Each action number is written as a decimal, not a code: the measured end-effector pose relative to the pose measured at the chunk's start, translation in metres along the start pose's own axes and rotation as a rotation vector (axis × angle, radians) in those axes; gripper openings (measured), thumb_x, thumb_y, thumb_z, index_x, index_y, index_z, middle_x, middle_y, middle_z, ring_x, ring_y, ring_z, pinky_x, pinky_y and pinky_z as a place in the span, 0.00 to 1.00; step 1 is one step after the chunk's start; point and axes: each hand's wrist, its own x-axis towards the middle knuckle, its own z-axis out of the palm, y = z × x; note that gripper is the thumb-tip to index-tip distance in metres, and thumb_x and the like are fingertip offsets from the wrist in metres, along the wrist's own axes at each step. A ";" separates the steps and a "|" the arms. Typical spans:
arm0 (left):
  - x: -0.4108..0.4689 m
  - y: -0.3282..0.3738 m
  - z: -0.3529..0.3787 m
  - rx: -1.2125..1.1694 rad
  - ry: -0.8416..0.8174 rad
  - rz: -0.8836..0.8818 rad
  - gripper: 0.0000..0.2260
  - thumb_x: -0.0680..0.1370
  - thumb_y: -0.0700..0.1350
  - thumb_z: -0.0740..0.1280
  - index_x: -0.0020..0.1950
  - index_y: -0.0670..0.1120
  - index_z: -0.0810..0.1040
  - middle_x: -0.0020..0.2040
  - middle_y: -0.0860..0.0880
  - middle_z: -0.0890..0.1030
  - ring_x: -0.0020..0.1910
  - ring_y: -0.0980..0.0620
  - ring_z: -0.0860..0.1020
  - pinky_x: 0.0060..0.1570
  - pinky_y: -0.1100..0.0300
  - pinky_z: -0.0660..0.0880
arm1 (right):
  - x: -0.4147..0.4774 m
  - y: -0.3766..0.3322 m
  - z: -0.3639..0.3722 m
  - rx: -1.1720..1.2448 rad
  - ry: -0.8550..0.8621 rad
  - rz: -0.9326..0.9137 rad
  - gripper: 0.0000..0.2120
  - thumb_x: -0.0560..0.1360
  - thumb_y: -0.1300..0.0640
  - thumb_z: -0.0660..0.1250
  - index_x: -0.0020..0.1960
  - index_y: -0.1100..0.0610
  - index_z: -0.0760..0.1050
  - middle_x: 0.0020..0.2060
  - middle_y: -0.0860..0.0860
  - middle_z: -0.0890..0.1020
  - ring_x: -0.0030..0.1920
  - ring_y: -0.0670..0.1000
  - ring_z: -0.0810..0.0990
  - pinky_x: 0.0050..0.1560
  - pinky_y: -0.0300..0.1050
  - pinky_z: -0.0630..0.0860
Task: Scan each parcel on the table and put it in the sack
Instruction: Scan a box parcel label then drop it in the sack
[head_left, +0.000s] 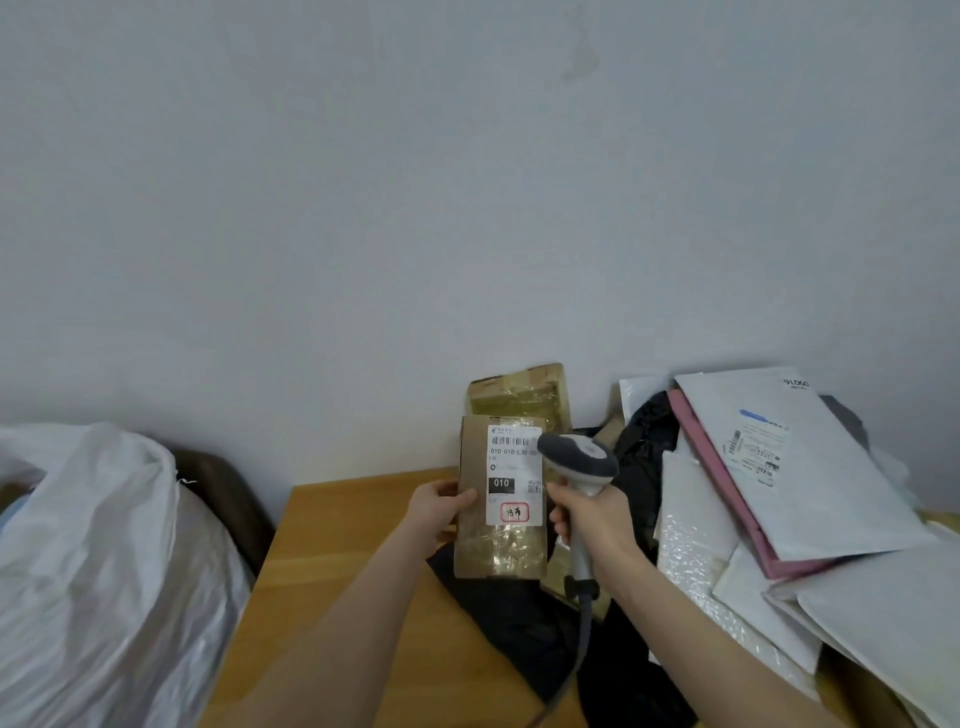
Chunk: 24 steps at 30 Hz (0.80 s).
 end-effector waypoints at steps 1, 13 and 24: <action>0.001 -0.002 0.001 -0.010 0.011 -0.007 0.21 0.76 0.41 0.70 0.68 0.42 0.71 0.51 0.46 0.80 0.50 0.46 0.80 0.51 0.46 0.79 | -0.005 0.003 0.005 -0.024 0.002 -0.004 0.08 0.73 0.61 0.71 0.36 0.62 0.79 0.24 0.52 0.80 0.24 0.48 0.75 0.30 0.43 0.72; 0.007 -0.016 0.004 -0.027 0.046 -0.045 0.18 0.76 0.41 0.70 0.65 0.43 0.73 0.56 0.44 0.80 0.56 0.42 0.78 0.59 0.41 0.75 | -0.033 0.008 0.021 -0.147 0.033 0.014 0.08 0.71 0.60 0.70 0.34 0.61 0.78 0.22 0.51 0.78 0.22 0.48 0.75 0.29 0.42 0.72; 0.002 -0.019 0.003 0.011 0.099 -0.034 0.18 0.76 0.43 0.69 0.65 0.43 0.73 0.58 0.44 0.80 0.58 0.42 0.78 0.59 0.42 0.75 | -0.039 0.005 0.020 -0.146 0.017 0.027 0.05 0.71 0.61 0.69 0.37 0.62 0.80 0.23 0.52 0.79 0.24 0.49 0.76 0.31 0.43 0.73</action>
